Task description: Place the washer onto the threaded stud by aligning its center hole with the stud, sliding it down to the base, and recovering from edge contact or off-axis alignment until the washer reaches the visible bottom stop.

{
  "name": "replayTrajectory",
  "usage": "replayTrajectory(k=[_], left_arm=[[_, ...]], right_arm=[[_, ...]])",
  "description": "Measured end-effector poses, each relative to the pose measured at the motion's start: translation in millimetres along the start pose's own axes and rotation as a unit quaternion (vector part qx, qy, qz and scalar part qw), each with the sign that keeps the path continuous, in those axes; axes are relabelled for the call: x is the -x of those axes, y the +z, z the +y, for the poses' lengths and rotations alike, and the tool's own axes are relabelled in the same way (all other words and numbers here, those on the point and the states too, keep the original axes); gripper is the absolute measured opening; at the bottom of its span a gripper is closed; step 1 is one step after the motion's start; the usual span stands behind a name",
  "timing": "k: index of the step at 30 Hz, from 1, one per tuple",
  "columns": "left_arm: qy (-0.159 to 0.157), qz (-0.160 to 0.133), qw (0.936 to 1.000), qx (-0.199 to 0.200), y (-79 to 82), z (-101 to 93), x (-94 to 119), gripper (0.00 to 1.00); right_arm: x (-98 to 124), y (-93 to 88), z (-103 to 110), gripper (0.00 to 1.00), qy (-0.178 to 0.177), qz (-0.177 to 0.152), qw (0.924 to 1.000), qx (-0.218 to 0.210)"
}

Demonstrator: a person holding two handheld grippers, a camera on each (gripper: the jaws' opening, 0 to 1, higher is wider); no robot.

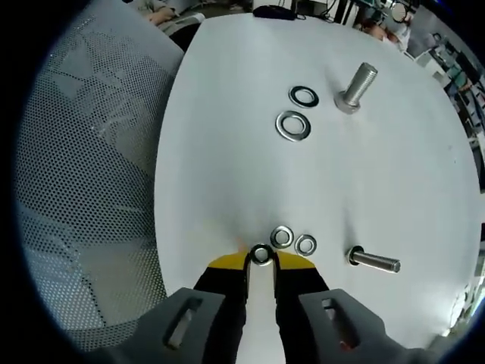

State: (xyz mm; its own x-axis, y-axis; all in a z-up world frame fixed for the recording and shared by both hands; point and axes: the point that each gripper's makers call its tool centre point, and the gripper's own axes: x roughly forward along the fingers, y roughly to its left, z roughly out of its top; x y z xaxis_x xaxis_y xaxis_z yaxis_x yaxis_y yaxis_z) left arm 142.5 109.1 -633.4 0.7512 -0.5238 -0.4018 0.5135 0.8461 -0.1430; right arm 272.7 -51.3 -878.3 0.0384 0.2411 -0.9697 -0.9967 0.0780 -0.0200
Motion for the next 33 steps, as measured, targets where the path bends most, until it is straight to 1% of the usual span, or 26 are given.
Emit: replayTrajectory(k=[10,12,15,17,22,24,27,33], left_arm=[[0.0,-0.001,1.0,0.002,-0.2,0.8,0.1,0.14],[0.0,-0.001,1.0,0.001,-0.3,1.4,0.3,0.14],[0.0,-0.001,1.0,0.0,-0.7,1.1,0.2,0.14],[0.0,0.001,1.0,-0.001,-1.2,0.8,-0.1,0.14],[0.0,0.001,1.0,-0.002,-1.0,1.0,-0.1,0.14],[-0.001,0.0,1.0,0.0,-1.0,1.0,0.1,0.14],[-0.001,0.001,1.0,-0.001,-1.1,0.9,0.1,0.14],[0.001,0.0,1.0,-0.002,-0.3,1.2,-0.1,0.14]], right_arm=[[0.0,0.0,1.8,0.16,0.007,-0.004,0.9999,-0.013],[0.2,-0.9,0.8,0.15,0.001,-0.008,0.9999,-0.008],[0.4,-1.0,0.3,0.14,-0.004,-0.014,0.9998,-0.013],[0.7,-0.8,0.9,0.14,-0.004,-0.017,0.9998,-0.007],[0.8,-0.4,-0.4,0.13,0.0,-0.023,0.9996,-0.015],[1.3,-2.5,-0.3,0.13,0.0,-0.019,0.9997,-0.012],[4.9,-4.7,0.2,0.13,0.002,-0.02,0.9997,-0.013],[17.4,-6.4,-6.8,0.13,0.004,-0.026,0.9994,-0.023]])
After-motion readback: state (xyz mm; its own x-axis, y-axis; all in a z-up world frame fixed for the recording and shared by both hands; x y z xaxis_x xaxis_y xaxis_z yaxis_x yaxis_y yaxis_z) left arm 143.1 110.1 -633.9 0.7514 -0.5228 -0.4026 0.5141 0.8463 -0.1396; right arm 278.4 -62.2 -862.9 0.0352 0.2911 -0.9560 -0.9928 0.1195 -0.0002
